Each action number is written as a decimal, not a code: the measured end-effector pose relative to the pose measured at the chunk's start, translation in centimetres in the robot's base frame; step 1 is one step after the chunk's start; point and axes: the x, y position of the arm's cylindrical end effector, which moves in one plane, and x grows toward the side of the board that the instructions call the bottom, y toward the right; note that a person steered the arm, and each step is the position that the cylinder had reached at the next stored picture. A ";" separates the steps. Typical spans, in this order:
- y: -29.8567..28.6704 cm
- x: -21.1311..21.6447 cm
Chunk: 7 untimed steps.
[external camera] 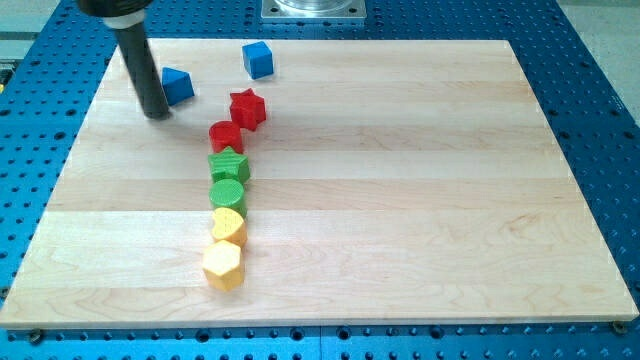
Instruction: Slide the blue triangle to the left side of the blue cube
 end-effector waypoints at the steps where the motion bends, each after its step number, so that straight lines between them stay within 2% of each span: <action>1: 1.5 -1.5; 2: 7.4 -1.8; 4: 0.6 -2.2; 6: 7.5 -3.7; 7: 4.9 -3.8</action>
